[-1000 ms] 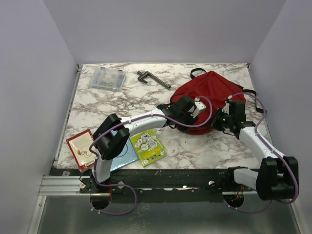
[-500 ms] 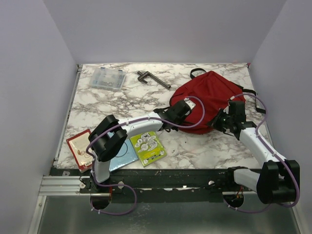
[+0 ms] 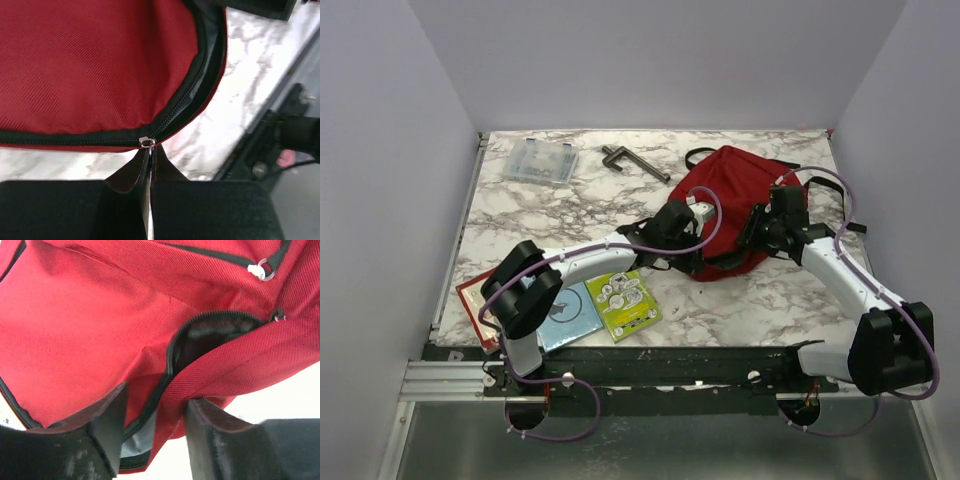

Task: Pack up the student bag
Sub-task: Unzip the student bag at the center of the board.

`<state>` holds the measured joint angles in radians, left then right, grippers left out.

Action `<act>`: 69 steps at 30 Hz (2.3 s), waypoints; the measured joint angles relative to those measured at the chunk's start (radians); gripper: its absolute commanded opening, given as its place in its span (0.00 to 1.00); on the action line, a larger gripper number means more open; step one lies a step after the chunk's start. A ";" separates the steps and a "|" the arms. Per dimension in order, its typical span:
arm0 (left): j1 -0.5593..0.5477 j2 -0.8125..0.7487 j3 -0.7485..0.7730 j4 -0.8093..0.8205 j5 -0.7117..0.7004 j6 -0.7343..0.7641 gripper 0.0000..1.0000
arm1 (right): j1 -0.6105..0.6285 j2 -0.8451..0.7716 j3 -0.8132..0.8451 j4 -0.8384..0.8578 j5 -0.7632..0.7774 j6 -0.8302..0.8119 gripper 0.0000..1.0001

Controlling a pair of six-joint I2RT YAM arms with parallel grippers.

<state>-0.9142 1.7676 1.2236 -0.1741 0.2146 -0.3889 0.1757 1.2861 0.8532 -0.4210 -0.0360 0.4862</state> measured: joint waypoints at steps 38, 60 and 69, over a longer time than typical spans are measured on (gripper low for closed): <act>-0.004 0.084 -0.053 0.230 0.320 -0.286 0.00 | 0.027 -0.542 -0.368 -0.153 -0.139 0.610 0.67; -0.035 0.084 -0.043 0.204 0.313 -0.277 0.00 | 0.027 -0.591 -0.358 -0.131 -0.239 0.598 0.69; -0.037 0.084 -0.042 0.183 0.293 -0.253 0.00 | 0.027 -0.608 -0.246 -0.175 -0.243 0.595 0.68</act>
<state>-0.9516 1.8515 1.1816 0.0090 0.5076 -0.6422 0.2028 0.6785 0.6075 -0.5961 -0.2787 1.0809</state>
